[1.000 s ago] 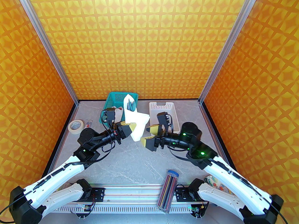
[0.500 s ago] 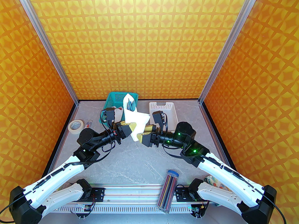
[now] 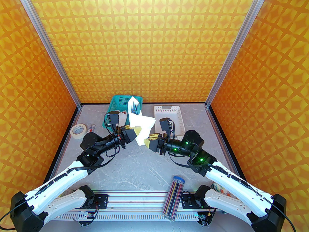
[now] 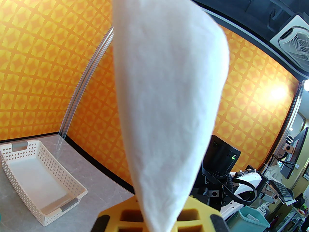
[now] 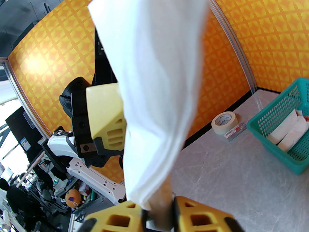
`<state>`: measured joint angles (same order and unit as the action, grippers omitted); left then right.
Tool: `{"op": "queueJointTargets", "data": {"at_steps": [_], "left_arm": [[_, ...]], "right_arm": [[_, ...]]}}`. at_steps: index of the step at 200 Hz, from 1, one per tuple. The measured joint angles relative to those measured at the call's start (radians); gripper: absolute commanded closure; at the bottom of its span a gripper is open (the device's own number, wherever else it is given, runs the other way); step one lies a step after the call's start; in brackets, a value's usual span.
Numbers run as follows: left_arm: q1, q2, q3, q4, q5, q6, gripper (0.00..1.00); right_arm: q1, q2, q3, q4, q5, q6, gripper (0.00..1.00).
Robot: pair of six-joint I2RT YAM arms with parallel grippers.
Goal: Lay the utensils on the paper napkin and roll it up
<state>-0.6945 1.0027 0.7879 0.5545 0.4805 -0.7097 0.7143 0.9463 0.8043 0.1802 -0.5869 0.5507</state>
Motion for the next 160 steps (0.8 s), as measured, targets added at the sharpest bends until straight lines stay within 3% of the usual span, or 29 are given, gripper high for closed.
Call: {"op": "queueJointTargets", "data": {"at_steps": [38,95,131,160], "left_arm": [[0.0,0.009,0.008,0.003,0.0,-0.023,1.0],[0.0,0.023,0.016,0.022,0.001,-0.046,1.0],[0.0,0.029,0.023,0.052,0.002,-0.062,1.0],[0.0,0.035,0.024,0.063,0.002,-0.074,1.0]], "right_arm": [[0.0,-0.01,0.0,-0.002,0.0,-0.013,0.94],[0.0,-0.047,-0.035,-0.002,0.008,-0.022,0.47],[0.0,-0.023,-0.085,0.111,-0.014,0.038,0.32],[0.0,0.022,-0.093,0.207,-0.042,0.079,0.26]]}}
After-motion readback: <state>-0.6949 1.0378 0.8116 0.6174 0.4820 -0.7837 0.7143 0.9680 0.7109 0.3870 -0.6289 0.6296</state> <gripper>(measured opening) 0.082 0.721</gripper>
